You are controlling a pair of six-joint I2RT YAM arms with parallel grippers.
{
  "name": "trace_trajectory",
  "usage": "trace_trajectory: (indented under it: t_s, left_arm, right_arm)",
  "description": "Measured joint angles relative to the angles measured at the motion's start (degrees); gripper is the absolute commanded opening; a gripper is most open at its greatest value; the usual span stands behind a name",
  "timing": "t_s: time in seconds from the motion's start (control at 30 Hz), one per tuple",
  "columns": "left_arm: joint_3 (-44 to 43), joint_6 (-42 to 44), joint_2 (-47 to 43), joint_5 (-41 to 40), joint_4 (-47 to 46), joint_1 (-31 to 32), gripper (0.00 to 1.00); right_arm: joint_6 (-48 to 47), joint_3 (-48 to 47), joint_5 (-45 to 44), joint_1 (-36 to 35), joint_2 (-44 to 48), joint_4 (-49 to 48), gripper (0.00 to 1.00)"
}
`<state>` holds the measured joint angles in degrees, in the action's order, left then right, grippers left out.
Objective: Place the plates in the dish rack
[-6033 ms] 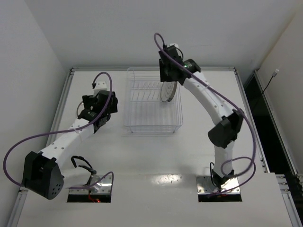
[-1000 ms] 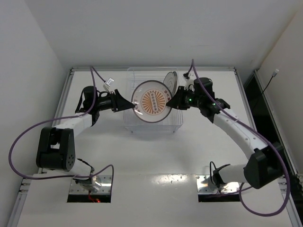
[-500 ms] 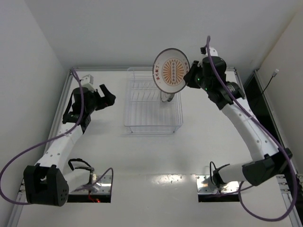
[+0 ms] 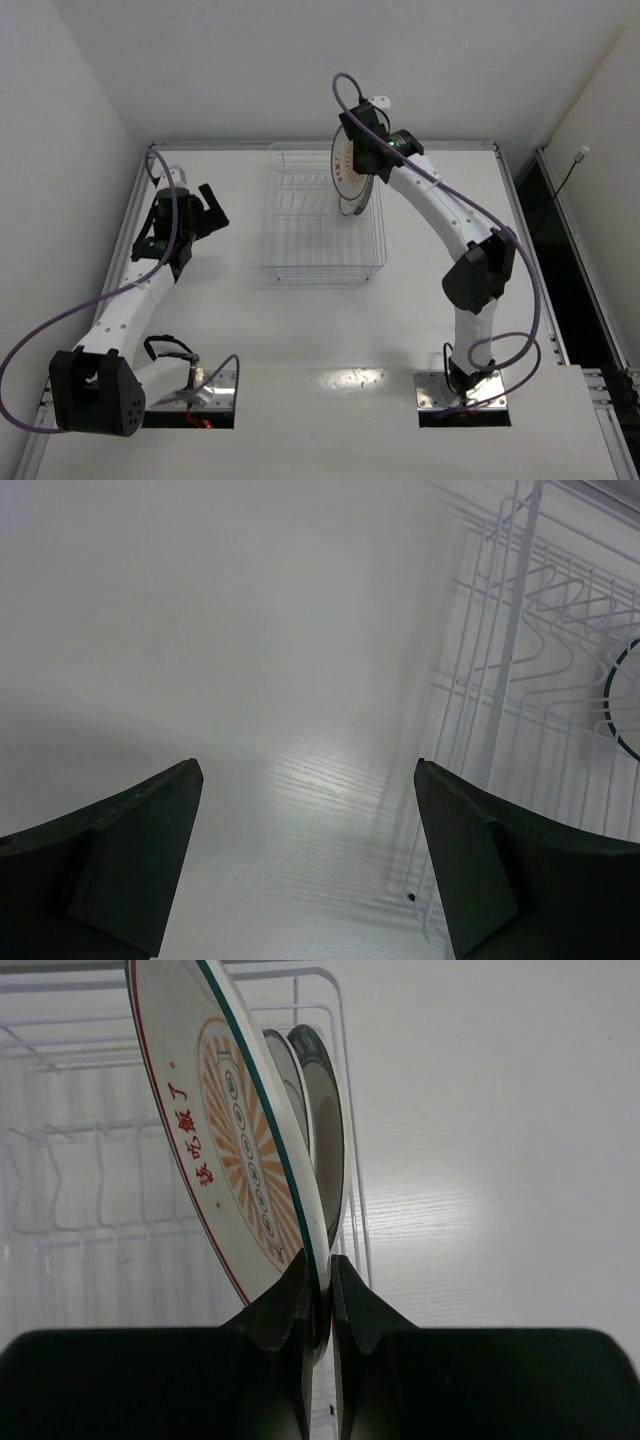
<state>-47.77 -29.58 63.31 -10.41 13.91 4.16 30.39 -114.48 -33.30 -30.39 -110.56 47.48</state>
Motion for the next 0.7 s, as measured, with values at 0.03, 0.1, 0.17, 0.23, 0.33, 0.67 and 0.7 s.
trace_trajectory:
  t_s: [0.03, 0.1, 0.17, 0.23, 0.33, 0.67, 0.7]
  left_arm:
    - [-0.13, 0.0, 0.09, 0.0, 0.04, 0.0, 0.85]
    - [-0.35, 0.0, 0.26, 0.0, 0.15, 0.0, 0.85]
    - [-0.42, 0.0, 0.57, 0.02, 0.15, 0.0, 0.85]
    - [-0.42, -0.02, 0.87, 0.07, 0.24, 0.0, 0.85]
    - [-0.46, 0.0, 1.22, 0.15, 0.24, 0.0, 0.85]
    - [-0.83, -0.02, 1.99, 0.76, 0.2, 0.0, 0.85]
    - [-0.83, 0.0, 2.08, 0.81, 0.24, 0.0, 0.85]
  right_arm:
    - [0.02, -1.14, -1.27, -0.46, -1.7, 0.79, 0.0]
    - [0.04, -2.01, -2.86, -0.92, -3.69, 1.92, 0.0]
    - [0.15, -2.84, -4.39, -1.25, -5.46, 3.26, 0.0]
    - [0.48, -3.52, -5.64, -1.31, -6.91, 4.37, 0.0]
    - [1.44, -4.46, -6.16, -1.42, -8.33, 4.5, 0.0]
    - [2.25, -12.9, -8.02, -1.68, -15.82, 5.44, 0.0]
    - [2.45, -13.57, -7.93, -1.68, -16.74, 5.33, 0.0]
